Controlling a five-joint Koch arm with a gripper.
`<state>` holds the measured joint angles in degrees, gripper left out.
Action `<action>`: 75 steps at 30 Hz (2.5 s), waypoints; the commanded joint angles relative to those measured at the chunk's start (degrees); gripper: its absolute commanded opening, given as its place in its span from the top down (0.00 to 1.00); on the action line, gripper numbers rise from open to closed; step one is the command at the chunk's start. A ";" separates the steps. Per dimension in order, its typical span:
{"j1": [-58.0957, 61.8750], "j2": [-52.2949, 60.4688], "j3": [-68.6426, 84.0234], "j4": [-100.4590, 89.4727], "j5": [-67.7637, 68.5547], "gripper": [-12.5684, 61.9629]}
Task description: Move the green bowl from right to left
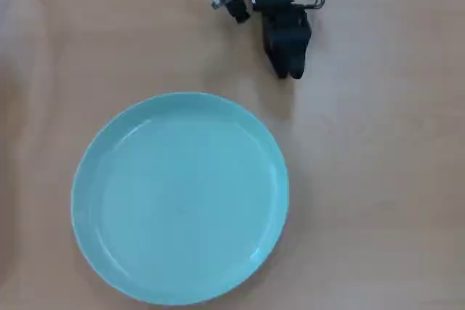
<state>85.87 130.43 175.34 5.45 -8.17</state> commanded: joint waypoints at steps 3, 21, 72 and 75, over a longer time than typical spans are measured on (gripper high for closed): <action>0.53 5.36 5.54 2.72 0.26 0.25; 0.44 5.36 5.54 2.81 0.53 0.25; -5.01 4.48 -53.79 60.21 -0.35 0.24; -5.27 4.04 -56.78 62.14 -0.26 0.25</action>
<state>81.04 130.43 124.28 66.80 -8.26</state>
